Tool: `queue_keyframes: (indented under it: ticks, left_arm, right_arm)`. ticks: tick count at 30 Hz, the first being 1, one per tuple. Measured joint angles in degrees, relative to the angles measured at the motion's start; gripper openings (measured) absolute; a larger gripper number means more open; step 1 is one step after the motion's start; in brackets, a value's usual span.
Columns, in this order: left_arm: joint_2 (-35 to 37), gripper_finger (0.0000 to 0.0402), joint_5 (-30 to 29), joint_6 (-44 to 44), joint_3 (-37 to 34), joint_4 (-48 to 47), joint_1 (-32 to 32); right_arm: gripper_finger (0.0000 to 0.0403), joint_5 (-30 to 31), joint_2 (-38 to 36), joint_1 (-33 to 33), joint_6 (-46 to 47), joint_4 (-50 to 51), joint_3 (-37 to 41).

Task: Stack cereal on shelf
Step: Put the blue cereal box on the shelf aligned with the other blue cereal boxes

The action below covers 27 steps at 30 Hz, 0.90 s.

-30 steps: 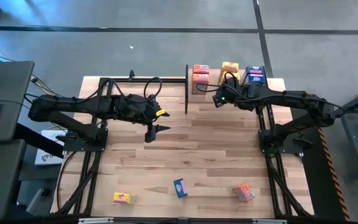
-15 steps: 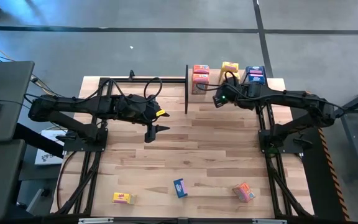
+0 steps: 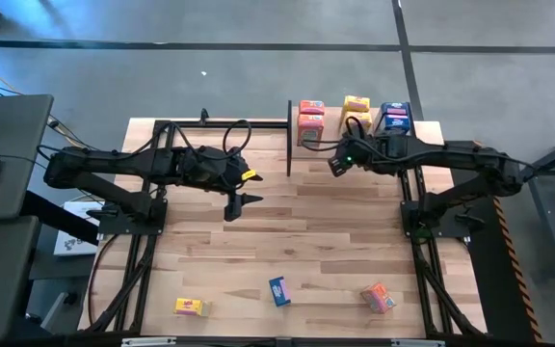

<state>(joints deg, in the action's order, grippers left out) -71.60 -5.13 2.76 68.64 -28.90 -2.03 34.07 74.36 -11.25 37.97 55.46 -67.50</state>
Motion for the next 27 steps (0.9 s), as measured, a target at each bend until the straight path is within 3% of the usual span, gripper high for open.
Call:
queue_keyframes:
  ticks: [14,27]
  left_arm:
    - [5.7,0.0246,-6.01,-0.35,-0.59,-4.56,-0.39]
    - [15.84,0.0246,-6.2,-0.95,-10.63,0.64,-0.76]
  right_arm:
    - [0.0226,0.3,-0.13,4.02,-5.03,-0.14,-6.93]
    - [0.0226,-0.03,-0.13,4.69,-4.83,-0.05,-7.74]
